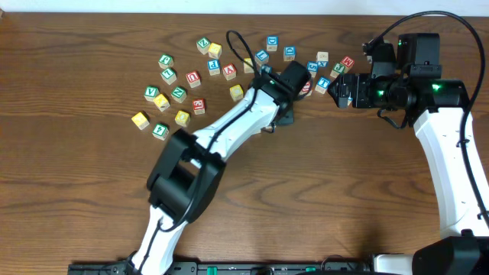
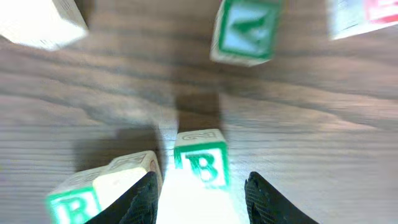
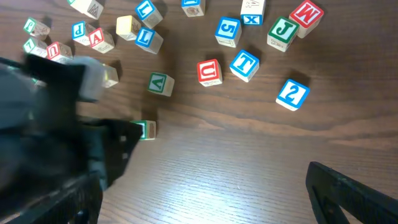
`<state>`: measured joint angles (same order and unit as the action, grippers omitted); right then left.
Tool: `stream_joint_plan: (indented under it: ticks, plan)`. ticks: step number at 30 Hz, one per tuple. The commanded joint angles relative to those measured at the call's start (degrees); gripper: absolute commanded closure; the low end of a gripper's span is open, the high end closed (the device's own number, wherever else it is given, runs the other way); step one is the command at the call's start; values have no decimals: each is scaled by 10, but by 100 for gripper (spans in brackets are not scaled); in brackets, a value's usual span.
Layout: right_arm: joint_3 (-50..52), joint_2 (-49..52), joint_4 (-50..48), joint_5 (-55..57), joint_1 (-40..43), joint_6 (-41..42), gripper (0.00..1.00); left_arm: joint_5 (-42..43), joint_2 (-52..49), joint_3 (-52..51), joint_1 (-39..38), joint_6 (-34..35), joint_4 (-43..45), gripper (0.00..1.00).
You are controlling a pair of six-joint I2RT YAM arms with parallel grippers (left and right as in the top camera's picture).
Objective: Spell out ROBOT
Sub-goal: 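Carry the green B block and set it right of the O block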
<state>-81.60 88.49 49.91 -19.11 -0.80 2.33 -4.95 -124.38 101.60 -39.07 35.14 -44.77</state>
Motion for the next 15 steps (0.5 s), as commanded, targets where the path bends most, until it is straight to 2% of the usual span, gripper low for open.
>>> stream_joint_plan:
  ticks: [1, 10, 15]
  plan:
    - [-12, 0, 1, -3, 7, -3, 1, -18, 59, 19, -1, -47, -2, 55]
    - [-12, 0, 1, -3, 7, -3, 1, -22, 79, 19, 14, -52, 0, 55]
    - [-12, 0, 1, -3, 7, -3, 1, -22, 79, 19, 33, -90, -2, 55]
